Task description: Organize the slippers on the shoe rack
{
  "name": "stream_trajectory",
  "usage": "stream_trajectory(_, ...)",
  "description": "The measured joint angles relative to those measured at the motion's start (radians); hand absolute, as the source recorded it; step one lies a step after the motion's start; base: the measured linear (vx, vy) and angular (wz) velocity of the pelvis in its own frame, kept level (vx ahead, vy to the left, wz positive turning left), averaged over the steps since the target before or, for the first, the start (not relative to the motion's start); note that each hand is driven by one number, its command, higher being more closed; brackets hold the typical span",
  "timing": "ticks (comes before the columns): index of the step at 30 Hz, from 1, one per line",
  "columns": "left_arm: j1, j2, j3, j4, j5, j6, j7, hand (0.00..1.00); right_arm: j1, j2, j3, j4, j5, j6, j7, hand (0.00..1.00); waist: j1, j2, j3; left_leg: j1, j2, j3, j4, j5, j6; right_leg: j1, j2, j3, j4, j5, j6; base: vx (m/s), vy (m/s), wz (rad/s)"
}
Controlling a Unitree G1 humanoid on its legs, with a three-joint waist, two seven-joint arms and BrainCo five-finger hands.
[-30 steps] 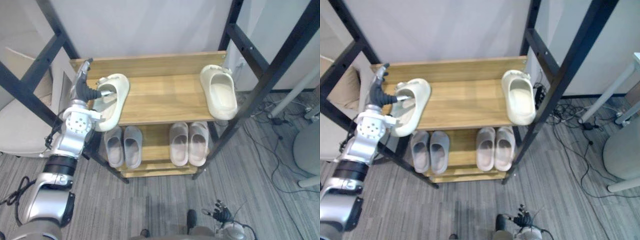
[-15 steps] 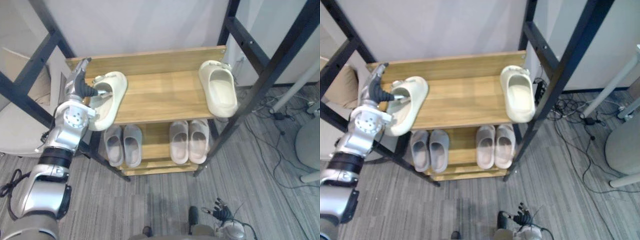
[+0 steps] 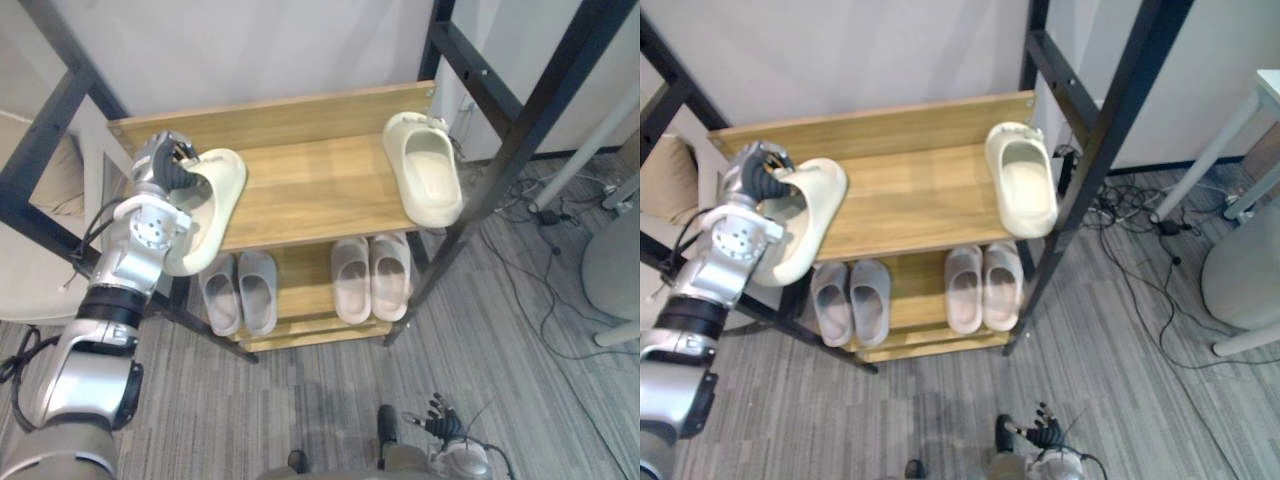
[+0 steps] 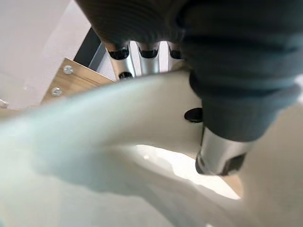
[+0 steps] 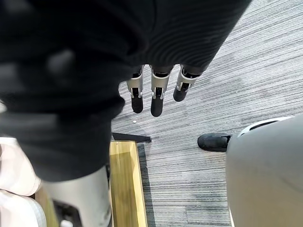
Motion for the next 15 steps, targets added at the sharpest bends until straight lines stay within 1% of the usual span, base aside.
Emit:
stream_trajectory(11, 0.000, -0.056, -0.004, -0.025, -0.012, 0.002, 0.004, 1.00, -0.002, 0.001, 0.000, 0.000, 0.000, 0.005, -0.001, 0.00, -0.005, -0.001, 0.000, 0.002, -0.001, -0.003, 0.003, -0.002, 0.003, 0.004, -0.001, 0.000, -0.001, 0.003, -0.001, -0.01, -0.006, 0.00)
stream_trajectory(15, 0.000, -0.069, -0.020, -0.042, -0.020, 0.002, 0.005, 1.00, -0.009, 0.003, 0.000, 0.002, 0.000, 0.010, -0.001, 0.00, -0.017, -0.001, 0.000, 0.003, -0.002, -0.003, 0.004, -0.002, 0.003, 0.005, -0.001, -0.002, -0.003, 0.004, -0.001, 0.00, 0.000, 0.00)
